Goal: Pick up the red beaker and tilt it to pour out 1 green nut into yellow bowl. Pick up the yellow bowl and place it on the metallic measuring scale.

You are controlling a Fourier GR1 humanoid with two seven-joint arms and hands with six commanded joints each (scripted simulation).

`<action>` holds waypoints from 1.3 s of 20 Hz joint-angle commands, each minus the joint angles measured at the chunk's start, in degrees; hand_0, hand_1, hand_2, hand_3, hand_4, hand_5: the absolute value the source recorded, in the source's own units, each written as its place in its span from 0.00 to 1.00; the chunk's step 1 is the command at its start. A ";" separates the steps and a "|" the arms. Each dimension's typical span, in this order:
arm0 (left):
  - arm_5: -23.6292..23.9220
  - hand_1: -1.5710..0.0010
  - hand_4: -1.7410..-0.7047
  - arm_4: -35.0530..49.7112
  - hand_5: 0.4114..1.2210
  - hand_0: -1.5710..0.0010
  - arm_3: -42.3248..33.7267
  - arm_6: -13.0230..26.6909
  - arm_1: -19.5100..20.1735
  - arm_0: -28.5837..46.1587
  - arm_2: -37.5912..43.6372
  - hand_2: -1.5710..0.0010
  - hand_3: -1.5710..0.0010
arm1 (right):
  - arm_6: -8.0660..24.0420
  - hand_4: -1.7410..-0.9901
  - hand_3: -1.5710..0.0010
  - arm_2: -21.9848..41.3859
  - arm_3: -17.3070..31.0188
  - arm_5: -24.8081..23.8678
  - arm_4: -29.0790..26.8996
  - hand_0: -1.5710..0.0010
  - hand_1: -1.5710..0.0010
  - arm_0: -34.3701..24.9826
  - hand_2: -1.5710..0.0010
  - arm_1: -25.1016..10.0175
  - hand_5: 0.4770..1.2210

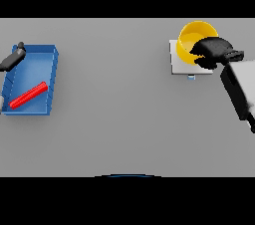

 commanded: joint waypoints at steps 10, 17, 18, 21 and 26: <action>0.43 1.00 0.99 -0.90 0.32 1.00 0.84 0.68 -0.76 -0.66 -0.80 1.00 1.00 | -0.67 0.15 0.49 -0.39 2.49 0.21 -0.39 0.37 0.44 -1.19 0.41 1.00 0.81; 0.77 1.00 0.98 -0.69 0.31 1.00 1.09 0.15 -0.94 -0.40 -0.56 1.00 1.00 | -3.87 0.25 0.73 1.91 3.43 0.62 1.74 0.87 0.88 -1.79 0.84 0.54 0.54; 1.00 1.00 0.98 -0.93 0.31 1.00 2.00 -0.19 -1.13 -0.73 -0.67 1.00 1.00 | -3.78 0.26 0.75 1.52 3.20 0.57 1.30 0.89 0.91 -1.68 0.88 0.65 0.51; 1.07 1.00 0.98 -0.93 0.31 1.00 1.65 -0.56 -0.94 -0.56 -0.60 1.00 1.00 | -4.39 0.28 0.81 1.24 4.42 -0.37 1.39 0.95 0.95 -2.39 0.94 0.75 0.45; 1.07 1.00 0.98 -1.12 0.31 1.00 1.65 0.03 -1.36 -0.99 -0.93 1.00 1.00 | -1.54 0.33 0.89 0.96 4.74 1.12 0.99 0.98 0.98 -1.71 0.98 1.41 0.37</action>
